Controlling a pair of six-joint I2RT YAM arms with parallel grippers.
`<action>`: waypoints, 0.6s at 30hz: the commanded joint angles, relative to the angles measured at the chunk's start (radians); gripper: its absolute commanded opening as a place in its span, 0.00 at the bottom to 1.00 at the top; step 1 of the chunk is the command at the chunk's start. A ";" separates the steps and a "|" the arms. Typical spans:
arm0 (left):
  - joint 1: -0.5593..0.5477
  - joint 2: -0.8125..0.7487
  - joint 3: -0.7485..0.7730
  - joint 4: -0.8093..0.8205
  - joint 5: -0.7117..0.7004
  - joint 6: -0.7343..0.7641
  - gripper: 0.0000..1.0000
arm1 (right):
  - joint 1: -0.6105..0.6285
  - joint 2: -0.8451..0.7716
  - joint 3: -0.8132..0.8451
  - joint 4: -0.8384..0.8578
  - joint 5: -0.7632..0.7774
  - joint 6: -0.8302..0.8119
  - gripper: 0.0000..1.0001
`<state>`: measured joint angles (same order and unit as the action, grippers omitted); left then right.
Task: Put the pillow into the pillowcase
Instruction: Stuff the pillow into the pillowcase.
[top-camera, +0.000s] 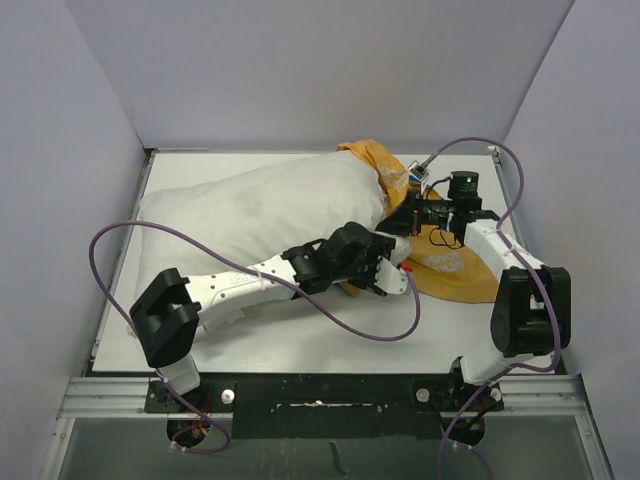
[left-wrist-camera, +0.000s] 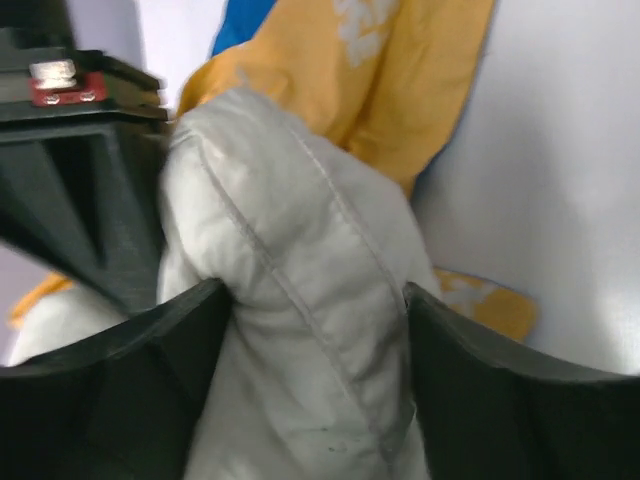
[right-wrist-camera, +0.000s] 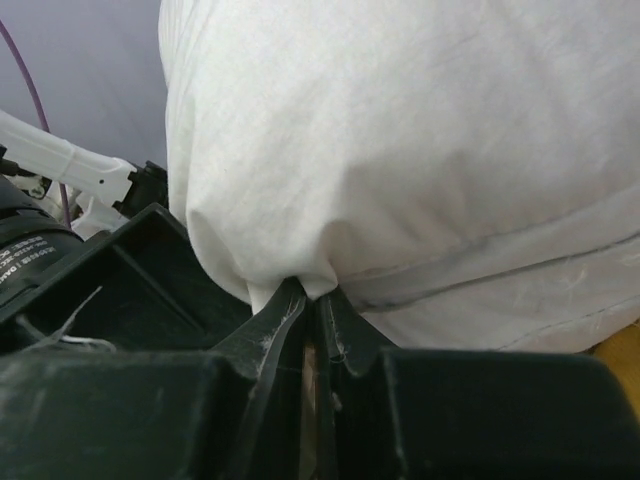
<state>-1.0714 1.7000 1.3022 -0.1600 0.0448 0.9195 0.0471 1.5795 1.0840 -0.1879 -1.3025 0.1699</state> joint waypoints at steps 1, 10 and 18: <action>0.049 0.045 0.014 0.169 -0.140 -0.017 0.25 | 0.028 -0.064 -0.067 0.332 -0.147 0.273 0.02; 0.176 -0.103 -0.112 0.174 -0.055 -0.197 0.00 | -0.170 -0.131 0.001 0.201 -0.135 0.146 0.43; 0.394 -0.305 -0.211 0.287 0.209 -0.458 0.00 | -0.139 -0.143 0.019 -0.149 0.260 -0.254 0.64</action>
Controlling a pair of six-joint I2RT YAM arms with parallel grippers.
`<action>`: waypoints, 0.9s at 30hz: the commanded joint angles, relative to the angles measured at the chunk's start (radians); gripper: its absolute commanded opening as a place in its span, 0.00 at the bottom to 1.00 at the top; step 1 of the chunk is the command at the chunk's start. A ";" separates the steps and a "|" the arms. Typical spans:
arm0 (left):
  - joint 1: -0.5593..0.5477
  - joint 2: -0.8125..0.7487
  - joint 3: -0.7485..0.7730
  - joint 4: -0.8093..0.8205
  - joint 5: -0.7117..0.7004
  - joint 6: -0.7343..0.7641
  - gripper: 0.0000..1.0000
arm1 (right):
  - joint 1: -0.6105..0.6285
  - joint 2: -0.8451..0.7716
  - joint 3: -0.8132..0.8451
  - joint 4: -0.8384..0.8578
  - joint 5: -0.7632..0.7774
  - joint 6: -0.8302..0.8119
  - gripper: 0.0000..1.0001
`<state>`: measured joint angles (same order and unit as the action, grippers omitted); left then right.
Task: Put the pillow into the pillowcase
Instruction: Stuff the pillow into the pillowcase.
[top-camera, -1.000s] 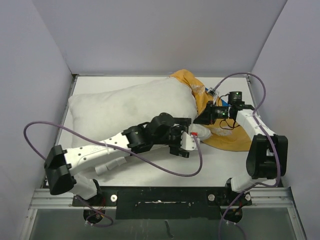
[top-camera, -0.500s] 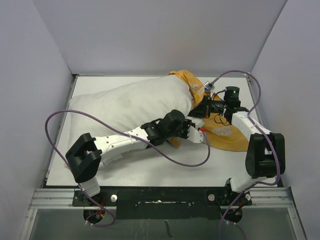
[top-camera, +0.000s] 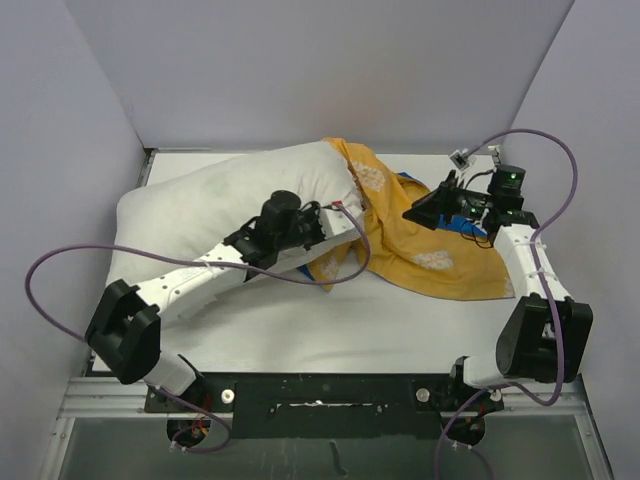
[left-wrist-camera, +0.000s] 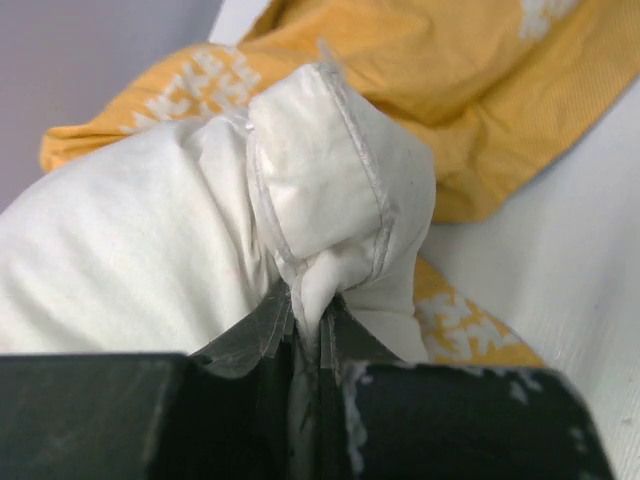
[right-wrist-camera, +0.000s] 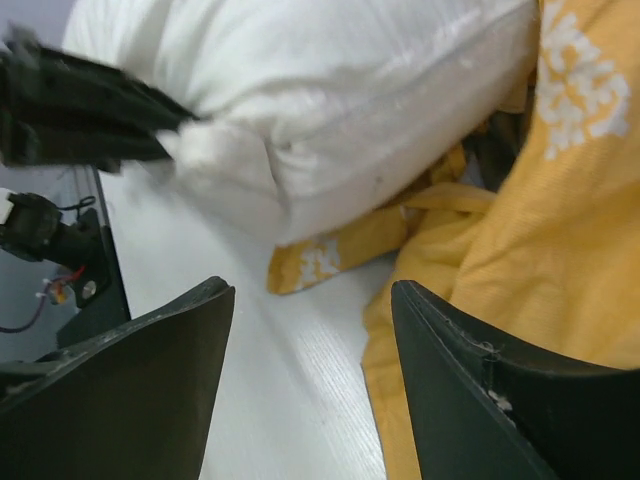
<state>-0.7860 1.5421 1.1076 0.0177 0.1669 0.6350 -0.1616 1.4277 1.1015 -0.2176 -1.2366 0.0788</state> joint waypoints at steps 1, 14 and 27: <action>0.126 -0.158 -0.024 0.126 0.112 -0.201 0.00 | 0.092 0.021 -0.003 -0.107 0.247 -0.167 0.62; 0.246 -0.217 -0.043 0.196 0.273 -0.326 0.00 | 0.414 0.299 0.132 0.021 0.636 0.062 0.51; 0.280 -0.272 -0.046 0.185 0.323 -0.331 0.00 | 0.509 0.487 0.277 0.164 0.720 0.424 0.36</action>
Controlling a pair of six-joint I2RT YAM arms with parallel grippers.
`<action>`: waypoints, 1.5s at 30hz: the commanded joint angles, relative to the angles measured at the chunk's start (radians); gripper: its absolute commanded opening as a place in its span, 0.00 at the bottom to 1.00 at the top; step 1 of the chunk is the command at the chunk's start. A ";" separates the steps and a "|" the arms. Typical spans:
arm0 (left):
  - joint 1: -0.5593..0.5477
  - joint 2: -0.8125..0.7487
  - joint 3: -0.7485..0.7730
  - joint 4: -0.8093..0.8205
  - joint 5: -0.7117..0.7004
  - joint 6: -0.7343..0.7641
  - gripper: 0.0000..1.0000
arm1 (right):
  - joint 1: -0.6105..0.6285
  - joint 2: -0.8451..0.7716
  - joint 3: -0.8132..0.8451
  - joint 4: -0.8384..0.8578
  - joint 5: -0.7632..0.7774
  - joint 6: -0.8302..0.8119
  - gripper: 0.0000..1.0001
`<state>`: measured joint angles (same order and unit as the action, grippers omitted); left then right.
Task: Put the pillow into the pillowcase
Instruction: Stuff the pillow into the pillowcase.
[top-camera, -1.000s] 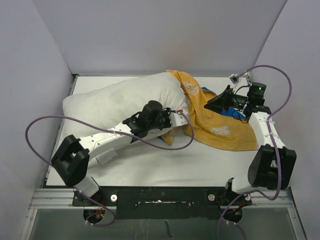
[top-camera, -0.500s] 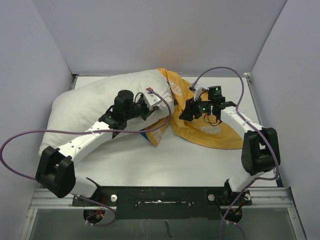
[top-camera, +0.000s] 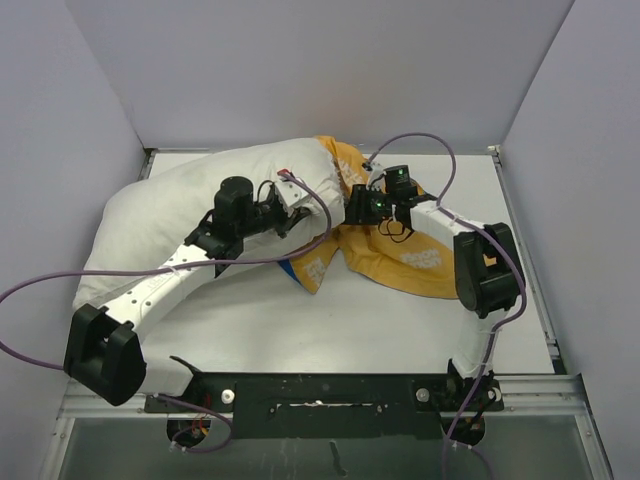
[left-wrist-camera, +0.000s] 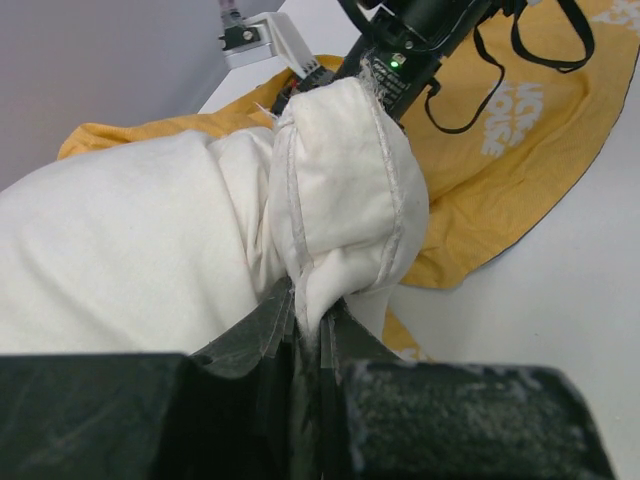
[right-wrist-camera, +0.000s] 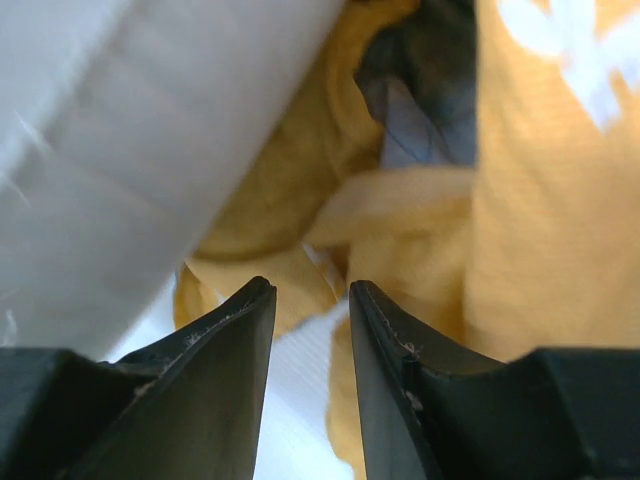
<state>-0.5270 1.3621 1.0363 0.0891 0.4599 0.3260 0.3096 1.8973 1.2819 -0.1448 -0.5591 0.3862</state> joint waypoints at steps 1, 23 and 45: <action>0.023 -0.096 0.024 0.113 0.034 -0.022 0.00 | 0.042 0.032 0.107 0.086 0.043 0.134 0.36; 0.047 -0.107 -0.011 0.155 0.094 -0.057 0.00 | 0.053 0.185 0.156 0.013 0.202 0.258 0.46; 0.046 -0.128 -0.035 0.150 0.106 -0.078 0.00 | 0.036 0.316 0.312 -0.048 0.295 0.357 0.21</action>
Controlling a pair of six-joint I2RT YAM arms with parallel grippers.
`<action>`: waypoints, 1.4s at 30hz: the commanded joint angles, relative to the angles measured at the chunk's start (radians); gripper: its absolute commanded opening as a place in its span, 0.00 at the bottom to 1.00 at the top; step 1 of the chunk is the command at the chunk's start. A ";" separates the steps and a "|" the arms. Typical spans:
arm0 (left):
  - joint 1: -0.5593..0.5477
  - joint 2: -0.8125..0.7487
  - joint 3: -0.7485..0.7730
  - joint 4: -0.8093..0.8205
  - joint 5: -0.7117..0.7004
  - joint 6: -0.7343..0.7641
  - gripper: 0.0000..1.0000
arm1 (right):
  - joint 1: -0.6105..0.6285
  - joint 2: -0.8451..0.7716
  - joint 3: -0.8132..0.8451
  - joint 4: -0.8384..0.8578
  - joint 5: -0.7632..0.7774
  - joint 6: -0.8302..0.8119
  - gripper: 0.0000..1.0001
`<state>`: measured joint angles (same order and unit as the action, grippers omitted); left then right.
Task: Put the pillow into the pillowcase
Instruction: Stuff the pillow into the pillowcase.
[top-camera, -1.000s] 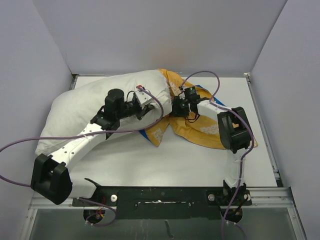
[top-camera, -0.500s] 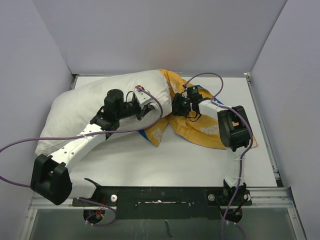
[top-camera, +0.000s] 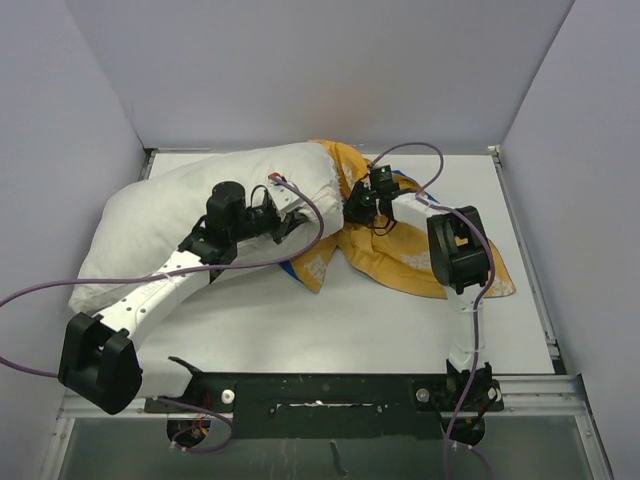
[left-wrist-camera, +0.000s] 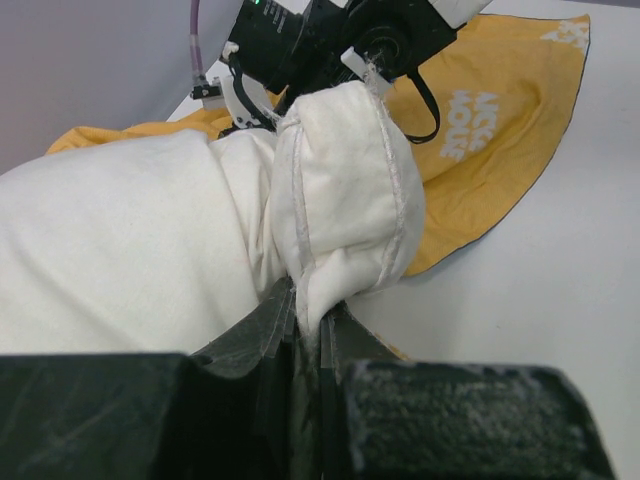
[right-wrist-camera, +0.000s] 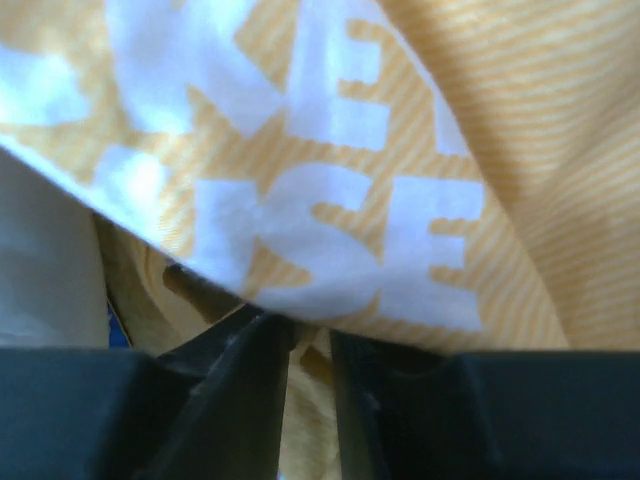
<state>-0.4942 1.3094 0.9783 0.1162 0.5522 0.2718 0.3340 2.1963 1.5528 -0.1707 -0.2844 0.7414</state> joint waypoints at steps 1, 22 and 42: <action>0.013 -0.075 0.024 0.122 0.013 -0.022 0.00 | 0.010 0.007 0.032 -0.016 0.012 -0.008 0.05; -0.106 0.082 -0.003 0.235 -0.007 -0.011 0.00 | -0.080 -0.636 -0.584 0.137 -1.037 -0.643 0.00; -0.258 0.372 -0.170 0.359 -0.174 -0.136 0.00 | -0.180 -0.876 -0.749 0.617 -1.217 -0.294 0.00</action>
<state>-0.7395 1.5936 0.8501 0.5350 0.4469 0.2020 0.1604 1.4322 0.7887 0.2481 -1.3079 0.3214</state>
